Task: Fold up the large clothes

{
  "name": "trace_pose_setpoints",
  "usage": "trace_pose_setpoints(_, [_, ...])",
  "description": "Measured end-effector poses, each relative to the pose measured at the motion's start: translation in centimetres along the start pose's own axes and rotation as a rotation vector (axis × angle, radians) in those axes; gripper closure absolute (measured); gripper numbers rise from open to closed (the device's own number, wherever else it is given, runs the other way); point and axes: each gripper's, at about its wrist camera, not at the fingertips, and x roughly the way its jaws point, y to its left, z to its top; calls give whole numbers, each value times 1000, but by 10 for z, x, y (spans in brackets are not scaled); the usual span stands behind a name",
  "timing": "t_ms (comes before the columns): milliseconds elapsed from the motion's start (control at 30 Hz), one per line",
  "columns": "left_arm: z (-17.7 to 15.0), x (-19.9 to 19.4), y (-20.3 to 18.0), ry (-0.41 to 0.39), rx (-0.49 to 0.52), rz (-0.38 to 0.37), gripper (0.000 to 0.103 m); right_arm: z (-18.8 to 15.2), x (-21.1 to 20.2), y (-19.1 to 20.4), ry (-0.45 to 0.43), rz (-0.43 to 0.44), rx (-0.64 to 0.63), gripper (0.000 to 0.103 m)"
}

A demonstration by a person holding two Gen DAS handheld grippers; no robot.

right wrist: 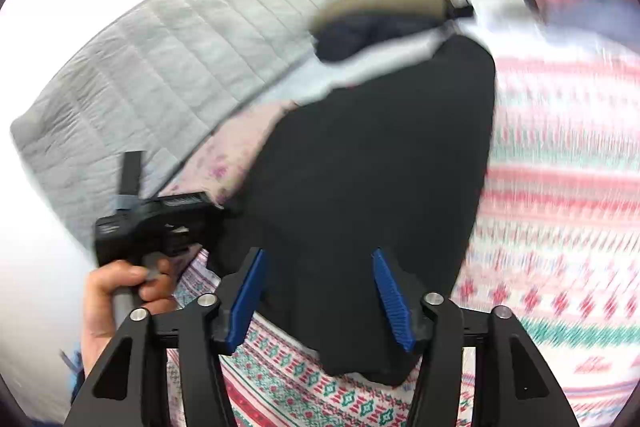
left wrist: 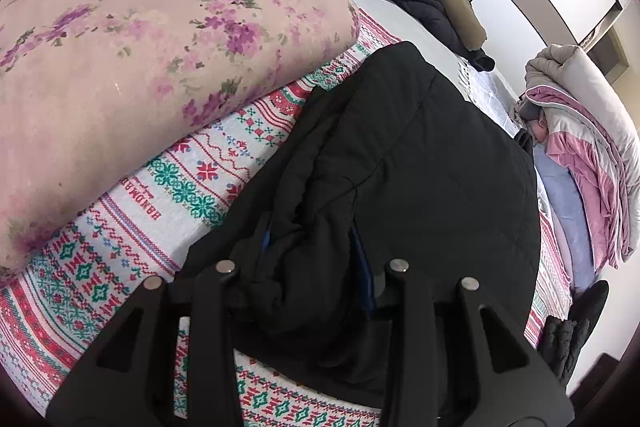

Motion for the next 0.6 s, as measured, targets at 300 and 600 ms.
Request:
trace_pose_setpoints(300, [2,-7,5,3,-53,-38,54,-10,40,14,85,-168,-98,58])
trace_pose_setpoints(600, [-1,-75,-24,-281,48,-29,54,-25,54,9,98,-201,-124,57])
